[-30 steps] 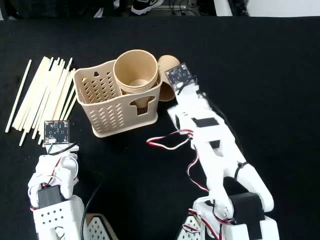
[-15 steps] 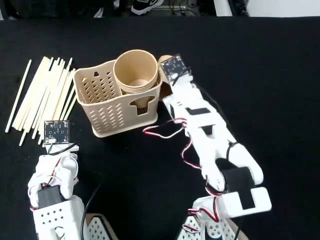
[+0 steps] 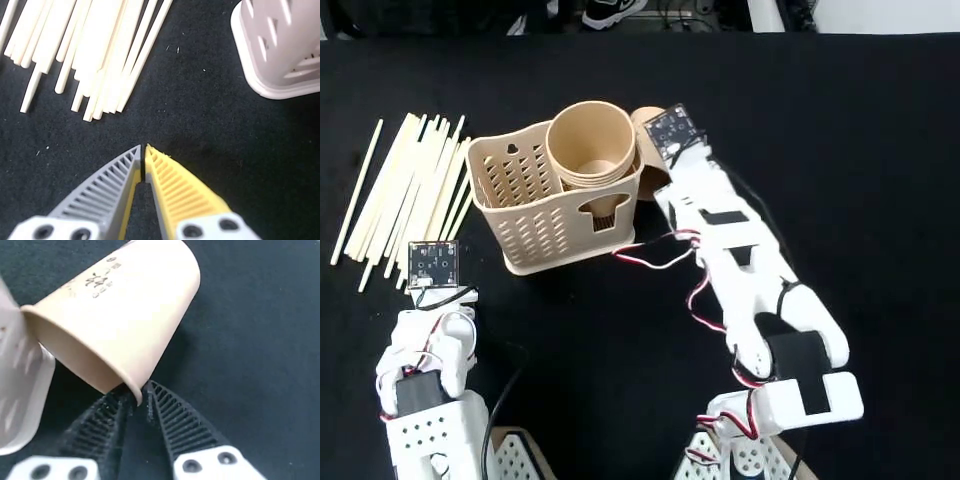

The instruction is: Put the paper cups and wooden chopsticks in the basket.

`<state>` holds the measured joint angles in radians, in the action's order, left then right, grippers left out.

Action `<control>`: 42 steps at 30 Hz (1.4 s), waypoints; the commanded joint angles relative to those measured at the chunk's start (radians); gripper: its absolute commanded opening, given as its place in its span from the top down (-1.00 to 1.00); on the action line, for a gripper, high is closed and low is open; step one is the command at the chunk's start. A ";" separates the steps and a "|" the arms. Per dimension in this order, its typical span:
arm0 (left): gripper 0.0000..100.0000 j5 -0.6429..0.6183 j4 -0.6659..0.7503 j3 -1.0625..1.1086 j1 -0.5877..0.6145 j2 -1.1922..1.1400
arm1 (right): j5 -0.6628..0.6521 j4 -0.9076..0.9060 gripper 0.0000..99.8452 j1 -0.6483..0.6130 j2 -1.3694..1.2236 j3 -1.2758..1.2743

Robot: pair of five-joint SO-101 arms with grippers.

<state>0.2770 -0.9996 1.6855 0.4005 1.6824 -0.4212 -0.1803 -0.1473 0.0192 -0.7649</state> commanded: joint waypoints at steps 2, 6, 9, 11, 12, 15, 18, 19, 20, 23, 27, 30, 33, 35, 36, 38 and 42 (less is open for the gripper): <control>0.94 0.006 0.015 0.012 -0.008 0.008 | -0.011 -0.014 0.98 0.032 0.166 -0.064; 0.94 0.006 0.015 0.012 -0.008 0.008 | -0.011 -0.051 0.98 0.087 0.341 -0.157; 0.94 0.006 0.015 0.012 -0.008 0.008 | -0.005 -0.175 0.98 0.147 0.484 -0.153; 0.94 0.006 0.015 0.012 -0.008 0.008 | 0.032 -0.276 0.98 0.186 0.570 -0.124; 0.94 0.006 0.015 0.012 -0.008 0.008 | 0.057 -0.327 0.98 0.199 0.608 -0.102; 0.94 0.006 0.015 0.012 -0.008 0.008 | 0.098 -0.482 0.98 0.219 0.702 -0.021; 0.94 0.006 0.015 0.012 -0.008 0.008 | 0.141 -0.624 0.98 0.218 0.756 0.079; 0.94 0.006 0.015 0.012 -0.008 0.008 | 0.160 -0.669 0.98 0.218 0.763 0.120; 0.94 0.006 0.015 0.012 -0.008 0.008 | 0.173 -0.712 0.98 0.218 0.765 0.166; 0.94 0.006 0.015 0.012 -0.008 0.008 | 0.227 -0.832 0.98 0.218 0.763 0.303; 0.94 0.006 0.015 0.012 -0.008 0.008 | 0.328 -0.974 0.98 0.166 0.763 0.489; 0.94 0.006 0.015 0.012 -0.008 0.008 | 0.407 -1.051 0.98 0.087 0.763 0.625; 0.94 0.006 0.015 0.012 -0.007 0.008 | 0.434 -1.097 0.98 -0.011 0.762 0.746; 0.94 0.006 0.015 0.013 -0.007 0.008 | 0.434 -1.112 0.98 -0.077 0.762 0.802; 0.94 0.006 0.015 0.013 -0.007 0.008 | 0.434 -1.117 0.98 -0.107 0.762 0.828; 0.94 0.006 0.015 0.013 -0.007 0.008 | 0.428 -1.122 0.98 -0.155 0.762 0.871; 0.94 0.006 0.015 0.013 -0.007 0.008 | 0.431 -1.117 0.98 -0.242 0.757 0.923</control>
<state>0.2770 -0.9996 1.6870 0.4005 1.6824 0.0038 -1.2973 -0.3284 0.7572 0.0898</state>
